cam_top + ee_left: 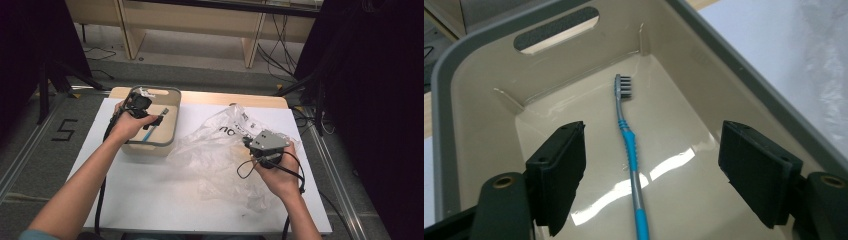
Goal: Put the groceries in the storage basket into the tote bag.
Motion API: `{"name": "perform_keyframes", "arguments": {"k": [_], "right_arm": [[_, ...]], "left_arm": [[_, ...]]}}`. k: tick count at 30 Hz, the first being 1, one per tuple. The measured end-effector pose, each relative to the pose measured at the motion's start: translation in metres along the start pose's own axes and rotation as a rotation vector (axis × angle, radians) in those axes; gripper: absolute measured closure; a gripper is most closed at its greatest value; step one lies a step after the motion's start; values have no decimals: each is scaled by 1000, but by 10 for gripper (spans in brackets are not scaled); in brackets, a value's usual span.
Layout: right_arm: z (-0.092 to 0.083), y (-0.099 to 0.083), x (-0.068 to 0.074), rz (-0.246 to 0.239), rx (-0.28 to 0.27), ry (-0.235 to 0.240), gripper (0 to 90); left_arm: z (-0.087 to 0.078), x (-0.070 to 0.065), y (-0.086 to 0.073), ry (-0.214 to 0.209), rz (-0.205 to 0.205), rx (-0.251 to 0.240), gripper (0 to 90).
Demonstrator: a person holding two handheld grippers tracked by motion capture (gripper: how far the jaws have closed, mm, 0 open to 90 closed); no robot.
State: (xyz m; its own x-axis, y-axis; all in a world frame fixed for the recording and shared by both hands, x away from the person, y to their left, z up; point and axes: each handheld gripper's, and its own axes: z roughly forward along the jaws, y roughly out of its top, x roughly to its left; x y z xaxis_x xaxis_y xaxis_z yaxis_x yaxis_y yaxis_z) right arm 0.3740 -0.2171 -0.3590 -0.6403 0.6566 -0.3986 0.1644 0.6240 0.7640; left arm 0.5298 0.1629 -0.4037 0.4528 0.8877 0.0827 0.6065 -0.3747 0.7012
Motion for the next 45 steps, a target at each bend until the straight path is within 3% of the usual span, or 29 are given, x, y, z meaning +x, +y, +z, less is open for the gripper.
{"name": "perform_keyframes", "arguments": {"k": [8, 24, 30, 45], "right_arm": [[1, 0, 1, -6, 3, 5, 900], [3, -2, 1, -4, 9, 10, 900], [3, -2, 2, -5, 9, 12, 900], [3, -2, 2, -10, 8, 13, 900]], "left_arm": [[26, 6, 1, 14, -35, 95, 293], [49, 8, 6, 26, -58, 158, 354], [58, 14, 3, 40, -65, 211, 367], [70, 18, -3, 11, -109, 271, 450]]}}
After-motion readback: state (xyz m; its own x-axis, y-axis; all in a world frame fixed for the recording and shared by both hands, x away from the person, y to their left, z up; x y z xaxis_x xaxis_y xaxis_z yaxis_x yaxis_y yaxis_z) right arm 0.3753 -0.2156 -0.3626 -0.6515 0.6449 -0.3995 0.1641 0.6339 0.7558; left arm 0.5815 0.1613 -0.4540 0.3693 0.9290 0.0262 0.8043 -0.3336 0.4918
